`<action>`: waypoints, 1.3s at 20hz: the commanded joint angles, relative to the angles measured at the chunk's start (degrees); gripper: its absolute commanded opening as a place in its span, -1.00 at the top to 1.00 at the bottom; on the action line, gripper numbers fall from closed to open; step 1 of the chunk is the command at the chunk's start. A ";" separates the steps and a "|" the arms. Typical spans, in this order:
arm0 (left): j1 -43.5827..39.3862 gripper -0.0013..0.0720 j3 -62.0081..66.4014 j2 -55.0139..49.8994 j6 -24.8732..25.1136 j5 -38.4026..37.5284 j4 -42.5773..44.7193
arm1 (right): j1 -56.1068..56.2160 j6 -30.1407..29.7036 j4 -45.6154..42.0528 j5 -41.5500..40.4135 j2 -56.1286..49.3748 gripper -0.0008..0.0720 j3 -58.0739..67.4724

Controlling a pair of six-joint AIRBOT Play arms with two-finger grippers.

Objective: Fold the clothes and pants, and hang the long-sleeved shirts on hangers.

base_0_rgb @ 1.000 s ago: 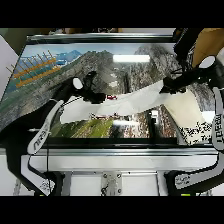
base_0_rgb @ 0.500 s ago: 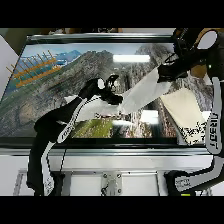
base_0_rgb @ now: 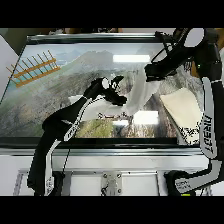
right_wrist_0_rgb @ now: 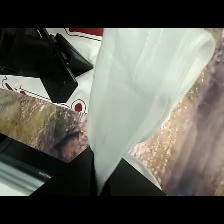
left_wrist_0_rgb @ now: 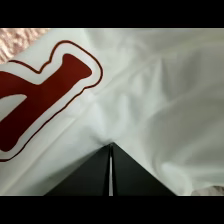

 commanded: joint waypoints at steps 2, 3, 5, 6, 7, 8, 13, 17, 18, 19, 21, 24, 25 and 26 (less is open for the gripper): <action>2.80 0.93 0.37 2.25 0.02 -0.50 0.39 | 3.48 1.84 2.12 -2.19 0.11 0.95 0.13; 3.85 0.93 0.37 3.23 0.04 -0.50 0.42 | 4.24 2.19 2.91 -3.21 0.13 0.95 0.13; 6.34 0.93 0.37 5.33 0.07 -0.48 0.46 | 6.03 3.74 4.26 -5.90 0.11 0.96 0.13; 7.69 0.93 0.37 6.38 0.07 -0.48 0.44 | 6.97 4.52 4.66 -7.52 0.11 0.95 0.13; 9.20 0.93 0.37 7.52 0.09 -0.48 0.46 | 8.15 5.07 5.51 -9.42 0.07 0.95 0.13; 10.84 0.93 0.37 8.72 0.09 -0.50 0.48 | 9.22 5.97 6.01 -11.26 0.00 0.95 0.11; 19.32 0.93 0.37 14.16 0.09 -1.31 0.48 | 15.34 9.05 6.54 -18.05 -2.36 0.96 0.11; 26.58 0.93 0.37 18.51 0.13 -2.49 0.48 | 20.87 10.71 7.45 -25.00 -7.02 0.96 0.11; 28.20 0.93 0.37 19.54 0.13 -2.86 0.48 | 22.14 10.71 9.16 -27.10 -8.41 0.96 0.11; 29.86 0.93 0.37 20.59 0.11 -3.21 0.48 | 23.45 10.67 11.32 -29.66 -10.08 0.96 0.11; 33.11 0.93 0.37 22.47 0.11 -4.22 0.46 | 26.03 10.67 13.18 -34.80 -13.62 0.96 0.11; 37.11 0.93 0.35 24.63 0.11 -6.54 0.46 | 29.88 10.67 13.18 -42.56 -19.32 0.95 0.09; 38.07 0.93 0.33 25.11 0.11 -7.19 0.46 | 31.15 10.69 13.33 -46.25 -21.46 0.95 0.11; 38.77 0.93 0.33 25.53 0.11 -7.76 0.46 | 32.35 10.69 13.84 -49.55 -23.41 0.91 0.11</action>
